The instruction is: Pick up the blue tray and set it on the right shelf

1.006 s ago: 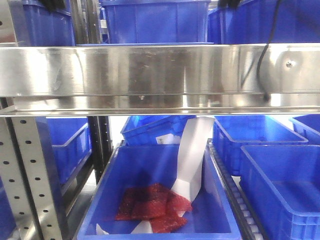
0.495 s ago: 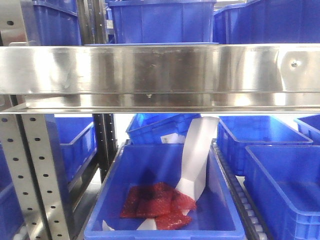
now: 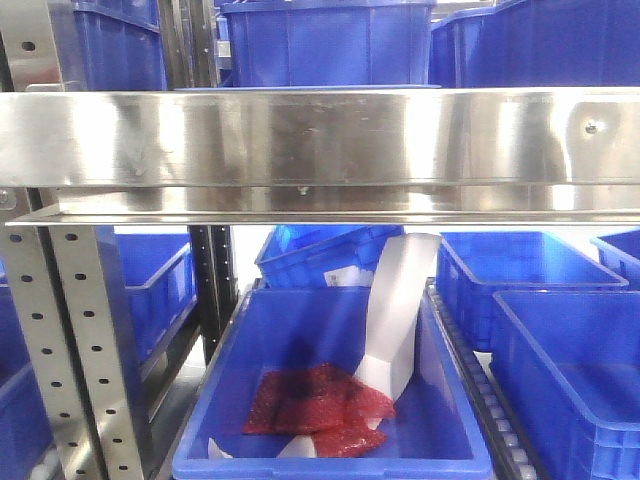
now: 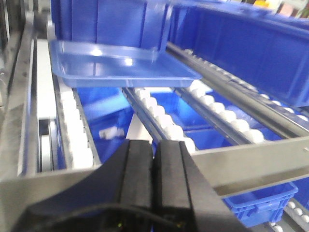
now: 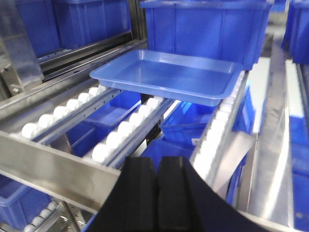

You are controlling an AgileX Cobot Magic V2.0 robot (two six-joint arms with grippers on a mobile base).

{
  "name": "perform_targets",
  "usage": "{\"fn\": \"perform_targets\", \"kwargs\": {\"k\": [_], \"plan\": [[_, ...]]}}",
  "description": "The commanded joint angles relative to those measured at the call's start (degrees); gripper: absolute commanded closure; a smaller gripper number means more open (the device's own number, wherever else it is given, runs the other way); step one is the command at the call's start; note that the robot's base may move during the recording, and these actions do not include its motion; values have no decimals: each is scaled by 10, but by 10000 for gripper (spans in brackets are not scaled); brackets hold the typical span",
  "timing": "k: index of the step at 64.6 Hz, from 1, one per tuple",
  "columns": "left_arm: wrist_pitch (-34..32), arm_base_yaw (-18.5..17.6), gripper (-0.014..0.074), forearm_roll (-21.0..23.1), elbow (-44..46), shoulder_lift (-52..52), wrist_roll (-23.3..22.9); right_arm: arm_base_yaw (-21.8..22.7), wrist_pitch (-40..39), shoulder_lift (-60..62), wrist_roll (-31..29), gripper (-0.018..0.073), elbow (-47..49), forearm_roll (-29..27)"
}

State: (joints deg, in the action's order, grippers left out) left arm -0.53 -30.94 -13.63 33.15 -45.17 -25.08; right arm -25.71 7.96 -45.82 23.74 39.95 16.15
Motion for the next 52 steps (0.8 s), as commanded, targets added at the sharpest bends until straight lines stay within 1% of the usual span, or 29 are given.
{"fn": "perform_targets", "kwargs": {"k": [1, 4, 9, 14, 21, 29, 52], "plan": [[-51, -4, 645, -7, -15, 67, 3, -1, -51, 62, -5, 509, -18, 23], [-39, -4, 645, -8, -34, 107, 3, -1, -50, 92, -5, 509, -41, 38], [1, -4, 645, -8, -58, 166, 3, -1, -50, 142, -5, 509, -75, 57], [36, -4, 645, -8, -70, 214, 3, -1, -50, 184, -5, 509, -99, 58], [40, -4, 645, -8, -80, 263, 3, -1, -49, 224, -5, 509, -110, 58], [29, -4, 645, -8, -80, 275, 3, -1, -55, 232, -5, 509, -110, 58], [29, -4, 645, -8, -80, 275, 3, -1, -55, 232, -5, 509, -110, 58]]}}
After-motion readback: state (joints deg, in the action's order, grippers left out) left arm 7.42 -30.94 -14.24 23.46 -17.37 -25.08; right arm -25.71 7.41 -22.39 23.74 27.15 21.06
